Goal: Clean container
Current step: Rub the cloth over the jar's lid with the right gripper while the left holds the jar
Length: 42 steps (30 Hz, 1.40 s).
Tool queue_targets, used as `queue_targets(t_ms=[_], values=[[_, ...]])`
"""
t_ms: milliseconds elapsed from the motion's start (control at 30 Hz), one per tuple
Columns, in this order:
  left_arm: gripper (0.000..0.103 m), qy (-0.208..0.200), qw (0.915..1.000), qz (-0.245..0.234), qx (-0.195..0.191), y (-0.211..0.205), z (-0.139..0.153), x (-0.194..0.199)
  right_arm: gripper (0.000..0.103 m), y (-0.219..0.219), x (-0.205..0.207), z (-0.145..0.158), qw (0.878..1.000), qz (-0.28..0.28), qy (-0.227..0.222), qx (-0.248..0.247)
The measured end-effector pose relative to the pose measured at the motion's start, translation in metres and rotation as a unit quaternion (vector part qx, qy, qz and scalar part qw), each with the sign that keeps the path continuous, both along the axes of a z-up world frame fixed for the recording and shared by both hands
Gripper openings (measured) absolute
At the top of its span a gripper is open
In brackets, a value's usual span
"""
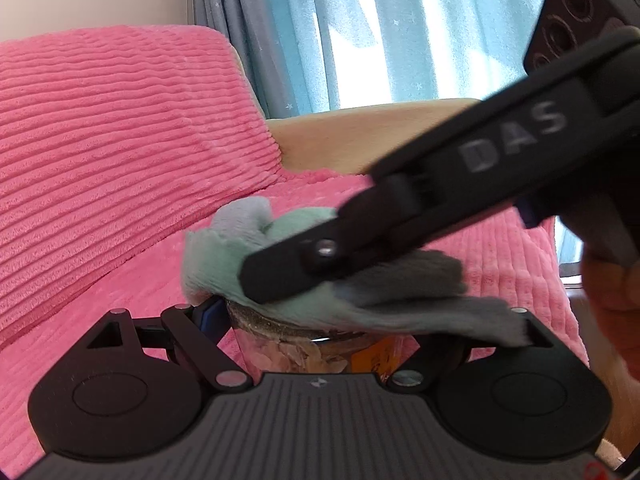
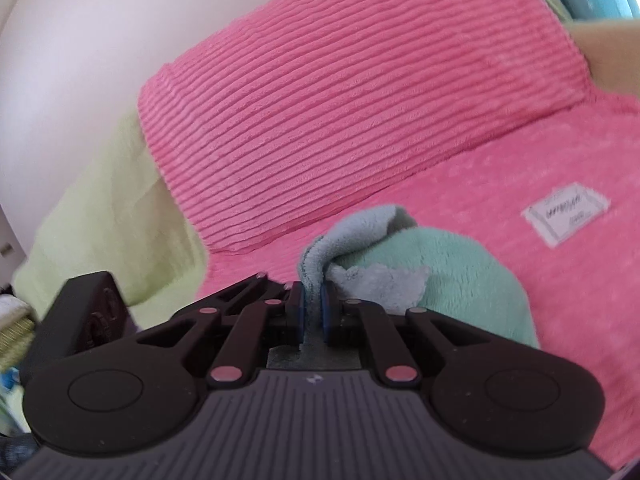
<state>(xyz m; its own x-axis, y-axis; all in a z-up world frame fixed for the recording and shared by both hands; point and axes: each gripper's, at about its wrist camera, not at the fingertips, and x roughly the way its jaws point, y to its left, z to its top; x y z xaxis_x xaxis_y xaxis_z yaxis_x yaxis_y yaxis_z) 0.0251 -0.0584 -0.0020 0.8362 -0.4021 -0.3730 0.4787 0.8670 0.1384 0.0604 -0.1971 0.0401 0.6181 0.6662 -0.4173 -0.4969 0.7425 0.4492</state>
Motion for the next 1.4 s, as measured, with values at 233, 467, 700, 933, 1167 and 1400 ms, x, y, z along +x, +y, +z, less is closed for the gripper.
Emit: queue_targets(t_ms=[233, 467, 700, 933, 1167, 1400], values=[[0.085, 0.002, 1.0000, -0.003, 0.001, 0.002, 0.000, -0.001, 0.004, 0.006, -0.004, 0.008, 0.995, -0.040, -0.048, -0.077], [0.085, 0.003, 1.0000, -0.004, -0.001, 0.003, -0.001, -0.002, 0.005, 0.011, -0.018, 0.017, 0.984, -0.047, -0.068, -0.157], [0.085, 0.001, 1.0000, -0.003, 0.000, 0.003, -0.001, -0.002, 0.006, -0.004, -0.023, 0.018, 0.996, -0.019, -0.011, -0.084], [0.085, 0.003, 1.0000, 0.000, -0.002, 0.004, -0.002, -0.003, 0.005, 0.005, -0.013, 0.008, 1.000, -0.003, 0.005, -0.029], [0.085, 0.006, 1.0000, 0.000, -0.006, 0.006, -0.002, -0.003, 0.004, 0.023, -0.006, 0.008, 0.995, -0.025, -0.050, -0.085], [0.085, 0.005, 1.0000, -0.002, -0.003, 0.005, -0.002, -0.003, 0.004, 0.014, -0.009, 0.014, 0.988, -0.054, -0.058, -0.134]])
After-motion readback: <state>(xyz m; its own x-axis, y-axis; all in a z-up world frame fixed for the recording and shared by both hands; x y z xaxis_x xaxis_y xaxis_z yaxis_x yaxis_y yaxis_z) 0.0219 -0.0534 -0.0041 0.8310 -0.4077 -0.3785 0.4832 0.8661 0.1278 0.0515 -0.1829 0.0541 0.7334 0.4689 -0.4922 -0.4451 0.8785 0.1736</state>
